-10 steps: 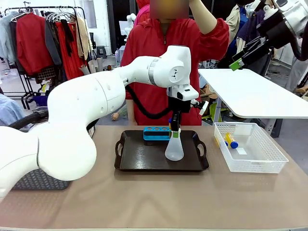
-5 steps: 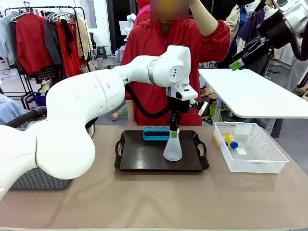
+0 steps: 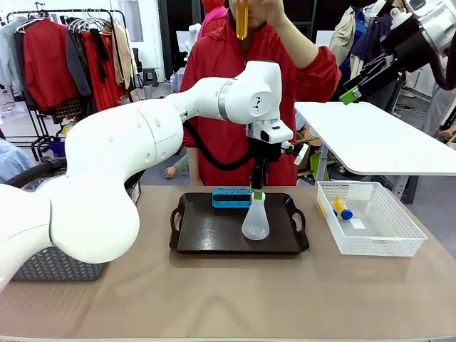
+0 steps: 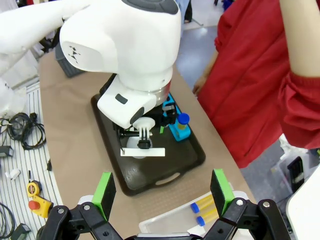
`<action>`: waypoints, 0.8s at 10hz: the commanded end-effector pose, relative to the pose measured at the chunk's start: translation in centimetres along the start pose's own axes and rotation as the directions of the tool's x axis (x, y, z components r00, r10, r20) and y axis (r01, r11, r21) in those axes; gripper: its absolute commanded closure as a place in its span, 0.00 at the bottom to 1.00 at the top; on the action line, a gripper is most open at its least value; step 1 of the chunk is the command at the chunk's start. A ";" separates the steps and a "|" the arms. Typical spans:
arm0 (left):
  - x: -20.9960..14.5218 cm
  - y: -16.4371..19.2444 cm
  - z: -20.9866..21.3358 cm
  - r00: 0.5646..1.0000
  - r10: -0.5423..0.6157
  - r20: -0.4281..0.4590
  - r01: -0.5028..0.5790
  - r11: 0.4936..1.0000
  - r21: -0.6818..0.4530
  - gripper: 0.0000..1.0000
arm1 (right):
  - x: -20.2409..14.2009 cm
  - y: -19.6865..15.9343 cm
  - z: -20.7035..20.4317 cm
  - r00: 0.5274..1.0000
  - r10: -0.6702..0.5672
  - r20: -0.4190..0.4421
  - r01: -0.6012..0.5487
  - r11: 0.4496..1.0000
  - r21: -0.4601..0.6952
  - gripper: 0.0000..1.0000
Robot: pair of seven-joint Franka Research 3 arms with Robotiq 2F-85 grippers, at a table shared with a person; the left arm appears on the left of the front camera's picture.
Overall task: Prepare the laboratory tools.
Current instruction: Pick up one Small flask and place it on the Handle tray, then pick up one Large Measuring Cup and place it on the Handle tray.
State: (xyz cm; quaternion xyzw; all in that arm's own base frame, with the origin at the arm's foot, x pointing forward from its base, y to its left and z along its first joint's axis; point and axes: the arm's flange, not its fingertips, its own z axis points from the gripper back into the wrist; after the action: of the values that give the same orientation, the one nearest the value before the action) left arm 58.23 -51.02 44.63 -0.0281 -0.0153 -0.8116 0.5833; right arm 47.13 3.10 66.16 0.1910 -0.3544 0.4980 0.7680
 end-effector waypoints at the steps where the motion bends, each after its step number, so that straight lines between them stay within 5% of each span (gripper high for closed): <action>1: 1.5 3.4 2.3 0.998 0.056 0.005 -0.056 0.998 0.000 0.00 | 0.1 0.1 0.1 1.000 0.005 0.004 -0.005 1.000 0.003 0.00; 7: 0.1 0.0 6.2 0.983 0.185 0.010 -0.185 0.983 0.018 0.00 | 0.1 0.1 0.1 1.000 0.005 0.004 -0.005 1.000 0.003 0.00; 8: -0.3 -1.2 4.3 0.990 0.137 0.017 -0.138 0.990 0.012 0.00 | 0.1 0.1 0.1 1.000 0.005 0.004 -0.005 1.000 0.003 0.00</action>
State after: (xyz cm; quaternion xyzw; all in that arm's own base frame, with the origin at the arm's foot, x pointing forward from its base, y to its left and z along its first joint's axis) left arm 57.16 -49.90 50.00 -0.0318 -0.0264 -0.7635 0.6445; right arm 47.13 3.10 66.16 0.1910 -0.3545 0.4980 0.7681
